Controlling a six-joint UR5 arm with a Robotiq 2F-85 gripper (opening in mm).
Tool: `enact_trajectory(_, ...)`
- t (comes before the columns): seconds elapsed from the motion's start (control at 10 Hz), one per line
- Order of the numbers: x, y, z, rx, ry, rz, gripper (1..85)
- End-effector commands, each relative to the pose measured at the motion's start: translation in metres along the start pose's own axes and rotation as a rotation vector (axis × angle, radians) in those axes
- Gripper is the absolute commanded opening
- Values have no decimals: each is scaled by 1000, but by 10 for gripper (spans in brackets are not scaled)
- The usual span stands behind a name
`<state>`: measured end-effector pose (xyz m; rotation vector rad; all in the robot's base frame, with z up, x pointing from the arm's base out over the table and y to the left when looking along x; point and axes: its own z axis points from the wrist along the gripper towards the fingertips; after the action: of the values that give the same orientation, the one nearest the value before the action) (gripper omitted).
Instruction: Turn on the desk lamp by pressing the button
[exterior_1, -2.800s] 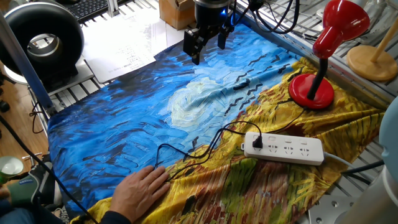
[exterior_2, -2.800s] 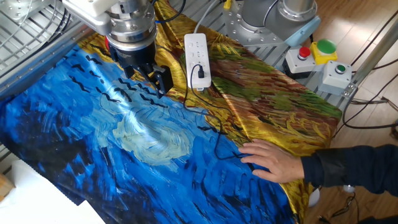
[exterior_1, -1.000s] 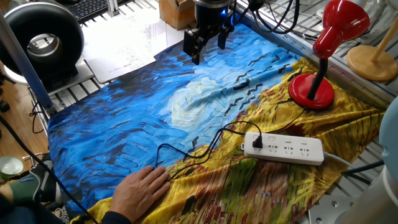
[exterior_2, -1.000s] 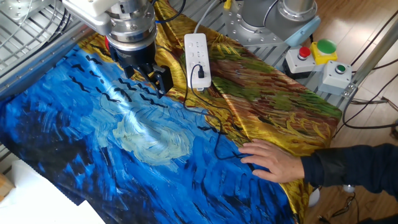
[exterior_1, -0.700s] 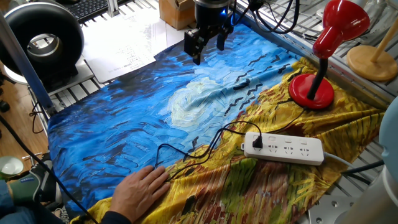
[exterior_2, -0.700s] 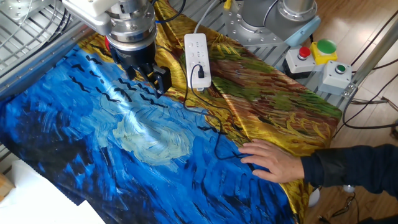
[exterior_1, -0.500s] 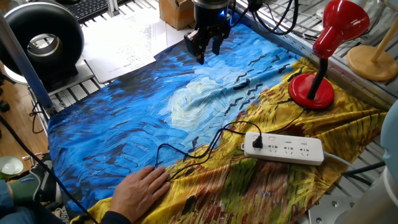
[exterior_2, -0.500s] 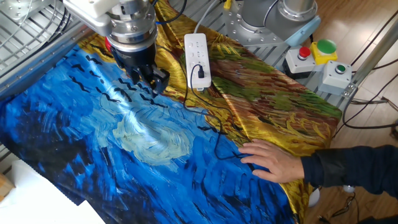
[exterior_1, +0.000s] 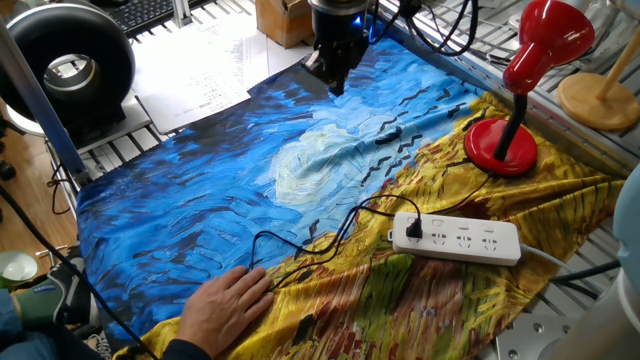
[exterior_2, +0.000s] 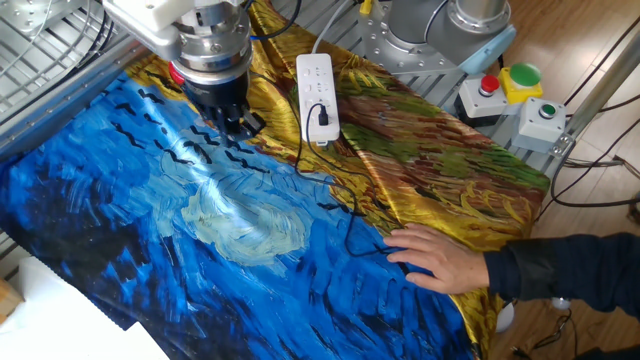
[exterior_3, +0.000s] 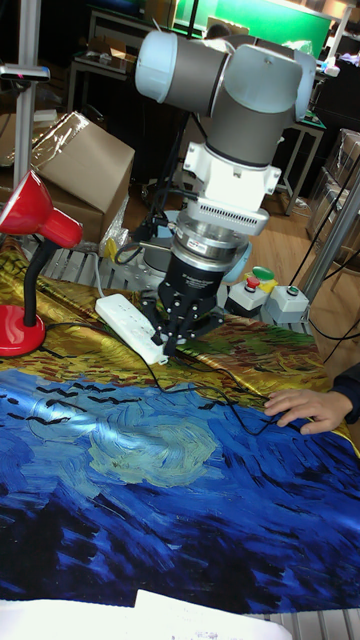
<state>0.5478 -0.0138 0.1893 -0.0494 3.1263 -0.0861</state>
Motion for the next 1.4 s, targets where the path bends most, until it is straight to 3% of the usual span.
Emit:
enact_trajectory(0.0, 2, -33, -5, 22, -6, -213, 13)
enact_trajectory(0.1, -2, -41, -5, 48, -36, -274, 13)
enact_trajectory(0.2, 1, -35, -6, 16, -45, -308, 13)
enact_trajectory(0.4, -6, -48, -11, 79, -53, -358, 13)
enact_trajectory(0.5, -9, -47, -12, 83, -59, -383, 13)
enact_trajectory(0.8, -11, -46, -19, 90, -50, -484, 13)
enact_trajectory(1.0, -17, -34, -24, 89, -39, -522, 13)
enact_trajectory(1.1, -19, -20, -28, 80, -22, -524, 13)
enact_trajectory(1.3, -6, -18, -28, 59, 23, -516, 13)
